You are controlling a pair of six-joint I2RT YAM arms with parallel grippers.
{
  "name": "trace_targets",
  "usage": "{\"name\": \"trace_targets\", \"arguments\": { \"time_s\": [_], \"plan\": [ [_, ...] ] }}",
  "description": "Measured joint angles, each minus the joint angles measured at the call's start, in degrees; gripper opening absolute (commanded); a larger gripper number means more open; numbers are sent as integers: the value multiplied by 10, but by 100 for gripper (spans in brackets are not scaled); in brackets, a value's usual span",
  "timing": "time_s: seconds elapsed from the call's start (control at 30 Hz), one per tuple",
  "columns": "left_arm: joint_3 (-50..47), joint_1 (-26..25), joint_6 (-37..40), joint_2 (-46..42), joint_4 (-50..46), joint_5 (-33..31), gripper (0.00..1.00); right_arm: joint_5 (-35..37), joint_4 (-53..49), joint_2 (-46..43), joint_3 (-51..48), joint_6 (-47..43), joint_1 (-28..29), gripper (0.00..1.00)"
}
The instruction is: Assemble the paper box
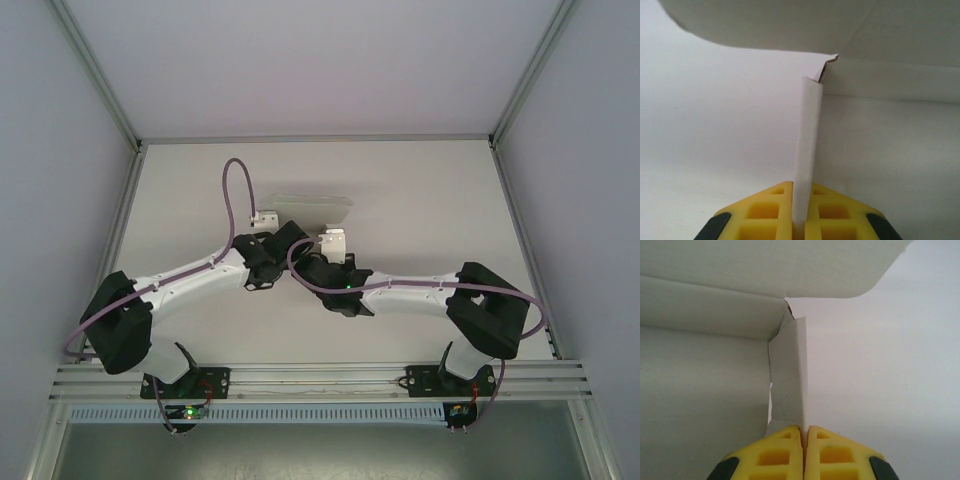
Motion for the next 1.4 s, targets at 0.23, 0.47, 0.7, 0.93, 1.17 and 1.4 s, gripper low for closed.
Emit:
{"name": "trace_targets", "arguments": {
  "time_s": [0.23, 0.47, 0.7, 0.93, 1.17, 1.4],
  "plan": [
    [-7, -2, 3, 17, 14, 24, 0, -30, 56, -6, -41, -32, -5, 0],
    [-14, 4, 7, 59, 36, 36, 0, -83, 116, 15, -73, -51, -21, 2],
    [-11, 10, 3, 124, 67, 68, 4, -101, 98, 35, -75, -50, -34, 17],
    [-11, 14, 3, 134, 75, 78, 20, -118, 91, 34, -75, -53, -47, 32],
    [-11, 14, 3, 134, 78, 84, 34, -155, 84, 26, -75, -52, -51, 43],
    [-10, 14, 5, 131, 80, 85, 50, -173, 77, 18, -67, -48, -54, 51]
  ]
}}
